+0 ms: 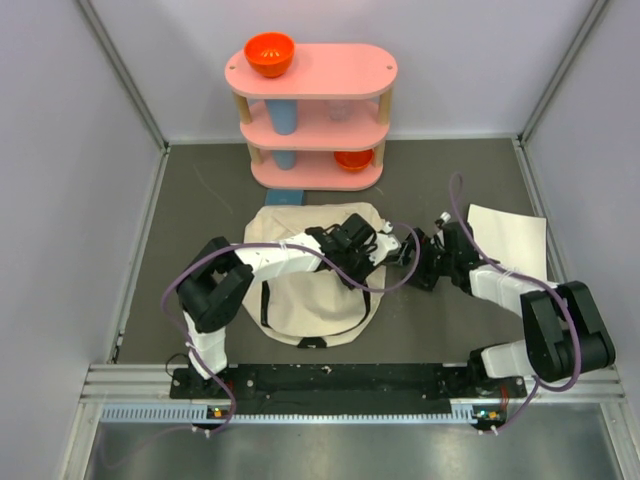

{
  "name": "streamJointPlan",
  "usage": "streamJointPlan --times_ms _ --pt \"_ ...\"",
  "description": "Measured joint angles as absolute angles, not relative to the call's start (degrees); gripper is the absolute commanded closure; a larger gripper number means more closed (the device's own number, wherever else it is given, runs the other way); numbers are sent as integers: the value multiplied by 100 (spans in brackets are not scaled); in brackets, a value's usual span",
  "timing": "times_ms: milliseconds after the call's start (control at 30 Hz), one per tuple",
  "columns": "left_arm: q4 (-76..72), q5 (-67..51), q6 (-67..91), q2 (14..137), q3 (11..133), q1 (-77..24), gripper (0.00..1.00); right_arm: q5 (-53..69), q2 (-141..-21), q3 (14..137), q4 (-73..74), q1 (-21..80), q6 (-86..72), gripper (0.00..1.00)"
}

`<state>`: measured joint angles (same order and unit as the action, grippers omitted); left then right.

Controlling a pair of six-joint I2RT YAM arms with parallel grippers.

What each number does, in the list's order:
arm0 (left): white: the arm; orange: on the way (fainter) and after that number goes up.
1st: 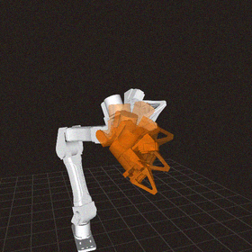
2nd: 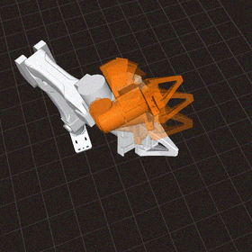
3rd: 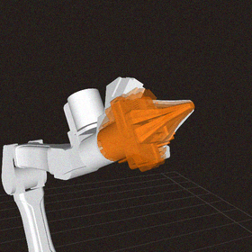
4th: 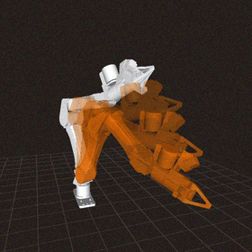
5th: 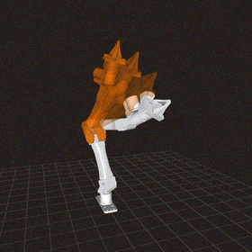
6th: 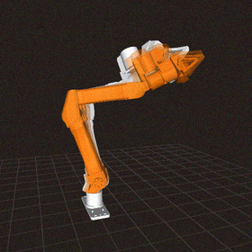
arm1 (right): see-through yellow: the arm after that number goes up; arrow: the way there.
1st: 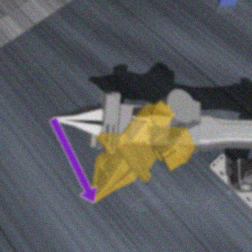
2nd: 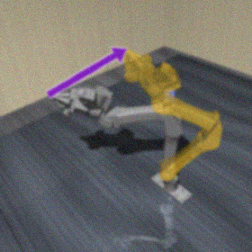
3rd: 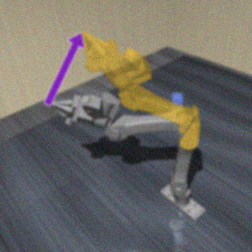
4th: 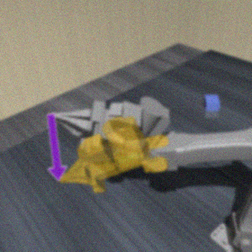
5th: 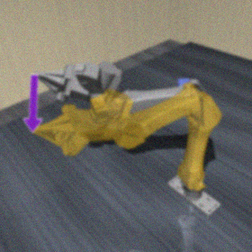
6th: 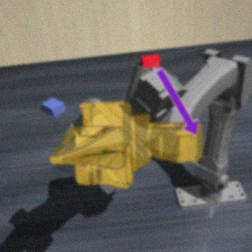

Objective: Pack the student bag
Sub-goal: Zip the student bag at the center of the board.

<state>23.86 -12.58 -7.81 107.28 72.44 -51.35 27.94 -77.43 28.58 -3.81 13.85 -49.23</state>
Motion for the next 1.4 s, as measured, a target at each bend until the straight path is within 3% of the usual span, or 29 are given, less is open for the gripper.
streamJointPlan --times_ms 633,900,1000,1033,1100,1233,1300,1400 --pt "2316 -2043 -471 10245 7109 -5201 100 2661 -8927 3719 -773 1772 -5122 7" --pt "2362 -2053 -462 10200 7113 -5216 100 2414 -8742 3785 -486 2165 -4827 6" --pt "2394 -2058 -460 10138 7113 -5229 100 2349 -8678 3913 -336 2274 -4681 16" --pt "2401 -2056 -460 10110 7113 -5231 100 2344 -8707 3972 -322 2283 -4646 35" --pt "2403 -2056 -460 10051 7113 -5238 100 2349 -8785 4101 -305 2287 -4578 51" --pt "2421 -2073 -456 9957 7113 -5264 100 2379 -8838 4139 -370 2290 -4556 95" --pt "2436 -2082 -449 9939 7113 -5284 100 2394 -8838 4152 -390 2290 -4565 100" --pt "2493 -2080 -440 9931 7113 -5328 100 2357 -8840 4180 -375 2307 -4582 100"
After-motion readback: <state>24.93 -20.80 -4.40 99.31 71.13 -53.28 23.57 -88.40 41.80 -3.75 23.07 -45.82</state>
